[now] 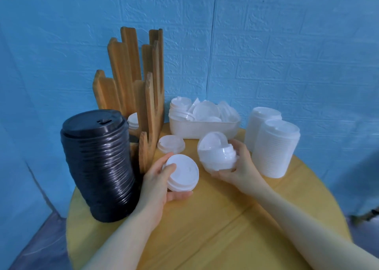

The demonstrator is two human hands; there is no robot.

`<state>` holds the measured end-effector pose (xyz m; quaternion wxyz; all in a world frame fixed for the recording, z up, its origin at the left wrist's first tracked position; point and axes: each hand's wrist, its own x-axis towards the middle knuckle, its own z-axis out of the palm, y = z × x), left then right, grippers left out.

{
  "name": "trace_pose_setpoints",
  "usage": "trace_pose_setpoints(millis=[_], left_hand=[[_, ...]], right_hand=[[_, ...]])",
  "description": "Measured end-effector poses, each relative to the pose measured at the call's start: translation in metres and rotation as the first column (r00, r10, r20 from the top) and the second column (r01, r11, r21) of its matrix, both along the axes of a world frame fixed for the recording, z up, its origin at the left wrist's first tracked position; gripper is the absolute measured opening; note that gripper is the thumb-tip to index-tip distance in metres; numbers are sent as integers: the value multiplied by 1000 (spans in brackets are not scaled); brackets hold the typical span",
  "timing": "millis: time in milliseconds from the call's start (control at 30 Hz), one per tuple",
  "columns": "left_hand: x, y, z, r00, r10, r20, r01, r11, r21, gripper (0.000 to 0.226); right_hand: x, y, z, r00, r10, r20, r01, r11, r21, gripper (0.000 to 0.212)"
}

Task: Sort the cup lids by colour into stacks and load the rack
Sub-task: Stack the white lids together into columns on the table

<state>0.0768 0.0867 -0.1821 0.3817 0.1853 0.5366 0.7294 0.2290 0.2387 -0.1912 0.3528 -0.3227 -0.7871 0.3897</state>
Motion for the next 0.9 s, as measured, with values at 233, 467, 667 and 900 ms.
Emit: trace_pose_setpoints(millis=[233,467,667,900], left_hand=[[21,0,7,990,132,-54,-129,990,55,25],[20,12,11,994,102,40,-102,995,3,23],[17,9,7,1000,12,-12,-11,997,77,25],[19,-2,17,987,-123,-108,143,969,200,29]], right_hand=[[9,-17,-3,995,-80,-52,79,997,-17,106],[20,-21,2,993,-90,-72,99,986,135,82],[24,-32,11,972,-59,-226,109,971,213,71],[19,-50,12,987,85,-136,-23,913,406,73]])
